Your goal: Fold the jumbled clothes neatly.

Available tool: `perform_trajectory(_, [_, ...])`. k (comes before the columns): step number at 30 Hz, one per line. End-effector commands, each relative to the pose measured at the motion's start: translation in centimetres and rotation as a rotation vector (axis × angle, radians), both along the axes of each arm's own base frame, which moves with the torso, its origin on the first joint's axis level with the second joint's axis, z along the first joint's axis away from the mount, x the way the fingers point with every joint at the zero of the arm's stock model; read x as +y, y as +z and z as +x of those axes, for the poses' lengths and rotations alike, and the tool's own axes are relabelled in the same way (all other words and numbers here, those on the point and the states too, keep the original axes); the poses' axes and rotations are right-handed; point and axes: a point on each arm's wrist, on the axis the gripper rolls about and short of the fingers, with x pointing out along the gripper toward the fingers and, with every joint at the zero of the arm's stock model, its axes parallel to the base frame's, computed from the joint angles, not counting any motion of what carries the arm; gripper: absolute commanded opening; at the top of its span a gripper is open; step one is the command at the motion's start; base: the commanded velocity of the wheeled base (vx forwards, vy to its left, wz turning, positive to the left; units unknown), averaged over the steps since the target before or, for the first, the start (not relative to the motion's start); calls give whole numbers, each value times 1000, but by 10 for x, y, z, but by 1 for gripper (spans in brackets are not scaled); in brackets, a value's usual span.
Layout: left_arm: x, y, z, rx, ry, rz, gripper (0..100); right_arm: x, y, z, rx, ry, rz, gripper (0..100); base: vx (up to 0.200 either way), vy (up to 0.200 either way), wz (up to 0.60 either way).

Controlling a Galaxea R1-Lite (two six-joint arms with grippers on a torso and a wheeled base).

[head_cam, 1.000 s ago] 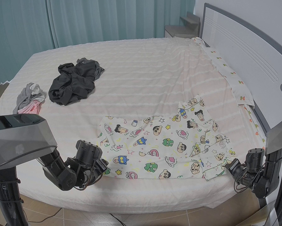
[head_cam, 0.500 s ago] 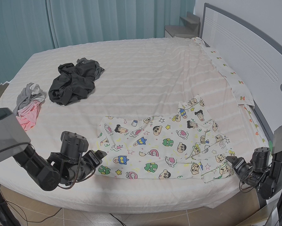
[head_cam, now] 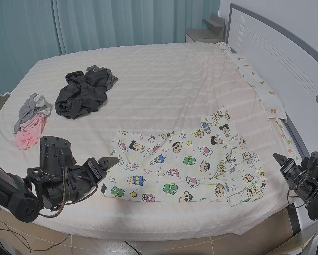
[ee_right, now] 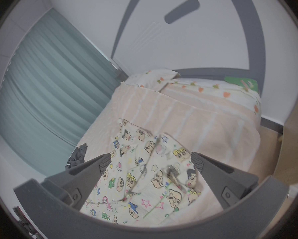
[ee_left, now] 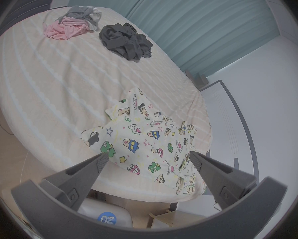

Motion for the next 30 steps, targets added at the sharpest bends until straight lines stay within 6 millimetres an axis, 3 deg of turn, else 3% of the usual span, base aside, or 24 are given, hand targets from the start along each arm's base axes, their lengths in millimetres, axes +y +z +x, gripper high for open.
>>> perform_trajectory(1, [-6,2,-3,-8,-29,-1,100,2,16,5,-93,17,-12,100,0,0,0])
perform_trajectory(10, [-6,-5,-5,-2,-43,61,100,2,26,2,-135,28,-56,100,200,0,0])
perform_trajectory(30, [-8,-7,-5,-6,-16,85,100,3,31,-6,-151,32,-72,100,0,0,0])
